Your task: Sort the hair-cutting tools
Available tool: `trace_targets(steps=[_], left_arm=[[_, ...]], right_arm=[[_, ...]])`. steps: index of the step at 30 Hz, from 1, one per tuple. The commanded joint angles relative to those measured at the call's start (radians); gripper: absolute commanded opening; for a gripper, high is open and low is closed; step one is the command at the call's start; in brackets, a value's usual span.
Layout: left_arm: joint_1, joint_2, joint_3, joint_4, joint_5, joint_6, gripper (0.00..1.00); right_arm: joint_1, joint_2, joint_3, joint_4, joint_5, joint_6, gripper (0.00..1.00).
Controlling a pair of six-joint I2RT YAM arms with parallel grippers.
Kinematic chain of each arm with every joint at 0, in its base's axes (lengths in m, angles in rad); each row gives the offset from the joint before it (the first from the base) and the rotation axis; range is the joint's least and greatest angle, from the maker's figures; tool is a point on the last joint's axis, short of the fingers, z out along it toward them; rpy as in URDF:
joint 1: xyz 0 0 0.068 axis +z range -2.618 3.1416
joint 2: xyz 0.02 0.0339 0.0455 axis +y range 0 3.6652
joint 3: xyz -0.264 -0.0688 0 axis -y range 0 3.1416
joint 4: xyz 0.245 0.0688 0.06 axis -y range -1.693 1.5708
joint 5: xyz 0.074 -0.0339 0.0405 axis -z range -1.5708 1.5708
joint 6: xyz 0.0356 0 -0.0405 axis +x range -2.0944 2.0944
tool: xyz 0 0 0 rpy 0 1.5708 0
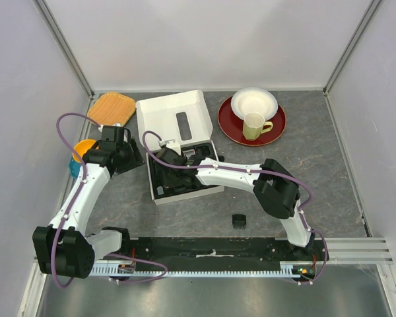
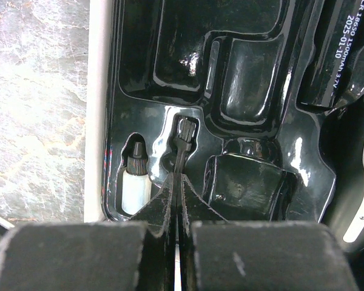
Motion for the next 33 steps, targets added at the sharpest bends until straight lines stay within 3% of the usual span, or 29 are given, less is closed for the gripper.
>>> trace_targets(steps=[1, 15, 25, 27, 31, 33], left_arm=[[0.008, -0.018, -0.001, 0.029, 0.011, 0.041, 0.71], [0.008, -0.018, -0.001, 0.029, 0.009, 0.041, 0.71], [0.008, -0.021, 0.001, 0.029, 0.012, 0.038, 0.71], [0.009, -0.021, 0.001, 0.029, 0.014, 0.036, 0.71], [0.009, -0.026, 0.001, 0.029, 0.022, 0.035, 0.71], [0.009, -0.032, -0.002, 0.041, 0.032, 0.036, 0.71]], right_arm=[[0.008, 0.016, 0.001, -0.032, 0.008, 0.044, 0.00], [0.008, 0.056, 0.011, -0.055, -0.017, 0.076, 0.00], [0.007, -0.023, 0.112, -0.107, 0.075, 0.050, 0.00], [0.005, -0.060, 0.121, -0.115, 0.118, 0.050, 0.03], [0.002, -0.144, 0.120, -0.115, 0.204, 0.047, 0.19], [-0.007, -0.172, 0.089, -0.116, 0.225, 0.042, 0.23]])
